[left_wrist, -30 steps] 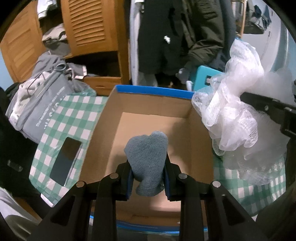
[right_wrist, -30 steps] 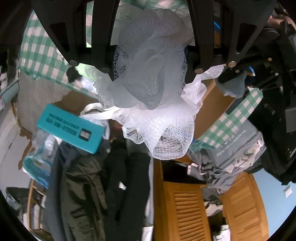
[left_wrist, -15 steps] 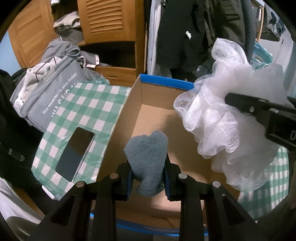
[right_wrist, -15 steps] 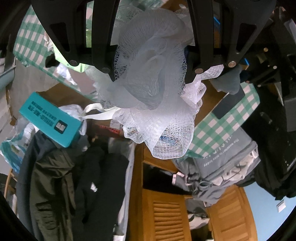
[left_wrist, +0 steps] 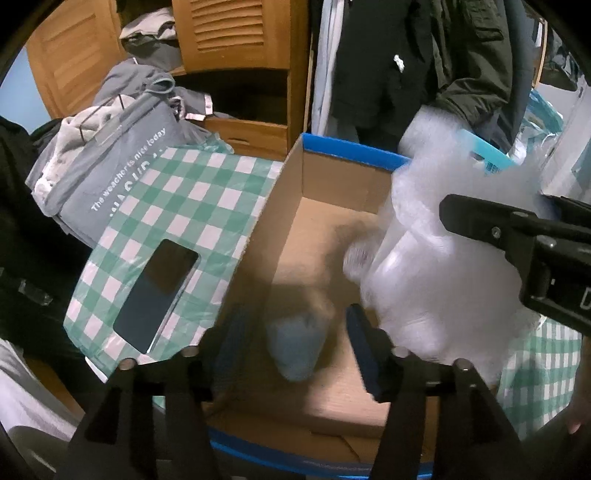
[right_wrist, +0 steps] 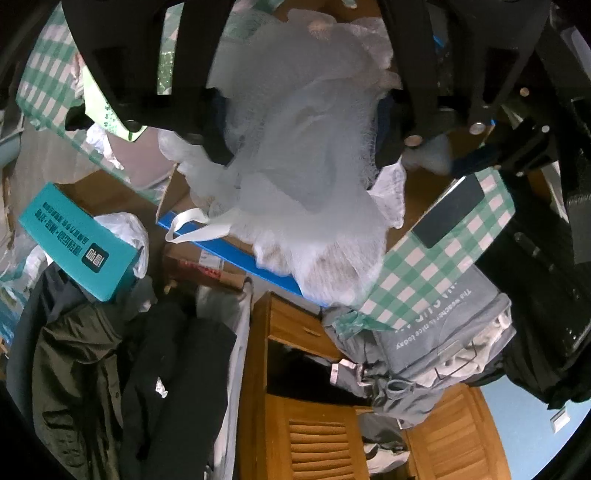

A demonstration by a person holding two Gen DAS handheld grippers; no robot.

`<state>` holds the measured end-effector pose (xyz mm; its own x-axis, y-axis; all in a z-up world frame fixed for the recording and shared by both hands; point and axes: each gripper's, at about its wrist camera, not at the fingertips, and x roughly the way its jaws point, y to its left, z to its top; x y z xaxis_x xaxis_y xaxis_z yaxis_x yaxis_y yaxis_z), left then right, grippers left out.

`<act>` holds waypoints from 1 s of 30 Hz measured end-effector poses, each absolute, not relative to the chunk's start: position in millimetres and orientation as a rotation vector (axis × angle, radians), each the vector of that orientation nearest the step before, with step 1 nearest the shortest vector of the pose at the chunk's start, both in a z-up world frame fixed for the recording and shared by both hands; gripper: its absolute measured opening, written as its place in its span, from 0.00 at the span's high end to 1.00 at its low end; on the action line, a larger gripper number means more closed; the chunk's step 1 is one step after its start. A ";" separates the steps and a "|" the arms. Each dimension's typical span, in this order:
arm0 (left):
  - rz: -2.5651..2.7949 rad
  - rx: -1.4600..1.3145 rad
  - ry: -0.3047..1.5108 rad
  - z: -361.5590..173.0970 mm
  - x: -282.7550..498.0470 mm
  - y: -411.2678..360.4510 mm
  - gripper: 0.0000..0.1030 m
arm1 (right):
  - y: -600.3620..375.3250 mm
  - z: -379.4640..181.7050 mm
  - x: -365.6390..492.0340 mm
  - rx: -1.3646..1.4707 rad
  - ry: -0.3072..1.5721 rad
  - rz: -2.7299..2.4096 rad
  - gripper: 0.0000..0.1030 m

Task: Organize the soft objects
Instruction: 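Lower the bath puff into the shoebox and open the right tool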

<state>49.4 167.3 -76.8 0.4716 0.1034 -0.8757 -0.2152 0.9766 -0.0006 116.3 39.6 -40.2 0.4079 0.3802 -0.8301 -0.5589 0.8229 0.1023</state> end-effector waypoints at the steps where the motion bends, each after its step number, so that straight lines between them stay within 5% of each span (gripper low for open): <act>1: 0.197 -0.120 1.057 -75.0 48.5 167.8 0.37 | 39.9 -39.8 116.5 -0.206 0.983 0.593 0.38; 6: 0.194 -0.129 1.044 -70.9 47.0 167.2 0.34 | 35.0 -33.2 114.0 -0.210 0.953 0.573 0.28; 30: 0.077 -0.057 1.024 -57.9 53.3 104.1 0.30 | -54.0 -25.6 109.2 -0.163 0.945 0.423 0.26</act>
